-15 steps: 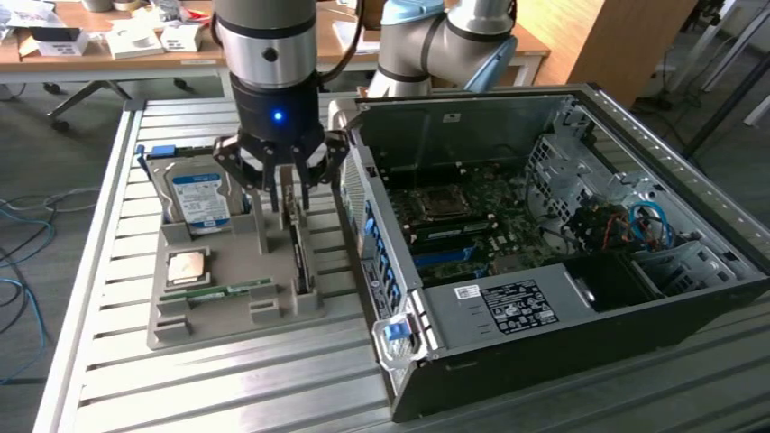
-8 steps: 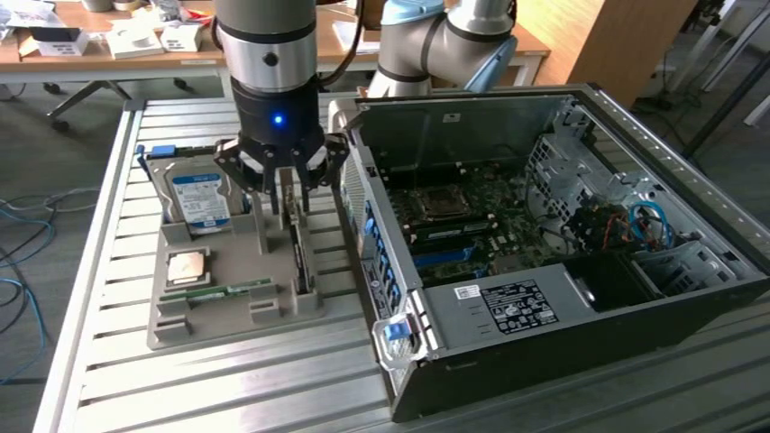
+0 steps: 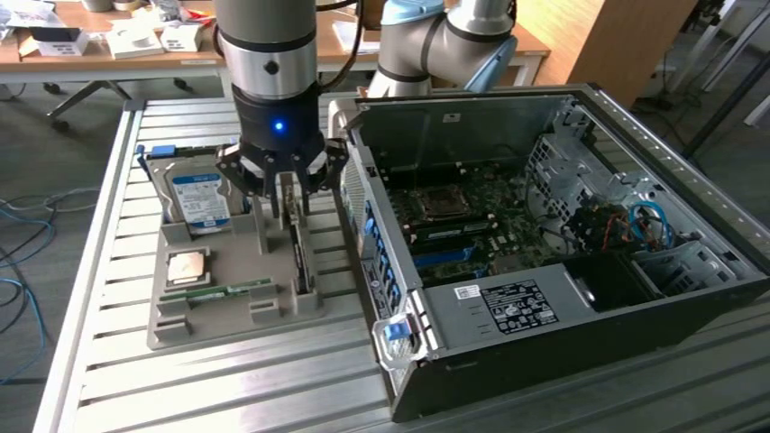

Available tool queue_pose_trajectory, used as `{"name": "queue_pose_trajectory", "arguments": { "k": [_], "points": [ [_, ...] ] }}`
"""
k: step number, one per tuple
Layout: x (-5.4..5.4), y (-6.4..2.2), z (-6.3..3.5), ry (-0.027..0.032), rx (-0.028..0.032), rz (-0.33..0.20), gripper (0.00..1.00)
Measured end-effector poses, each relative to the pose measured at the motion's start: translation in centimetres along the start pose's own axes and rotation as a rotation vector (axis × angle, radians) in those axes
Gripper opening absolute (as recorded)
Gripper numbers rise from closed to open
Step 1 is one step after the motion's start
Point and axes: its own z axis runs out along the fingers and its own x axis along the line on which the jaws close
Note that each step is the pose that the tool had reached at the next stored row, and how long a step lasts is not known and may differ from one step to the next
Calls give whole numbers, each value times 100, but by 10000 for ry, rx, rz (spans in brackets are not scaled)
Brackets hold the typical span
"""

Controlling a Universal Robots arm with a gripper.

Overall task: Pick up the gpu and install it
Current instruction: 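Pick up the gpu and move the gpu toward the slot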

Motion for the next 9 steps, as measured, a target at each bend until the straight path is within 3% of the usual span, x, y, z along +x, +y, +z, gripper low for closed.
{"name": "queue_pose_trajectory", "arguments": {
  "k": [9],
  "points": [
    [2,-5,93,-1,0,0,42]
  ]
}}
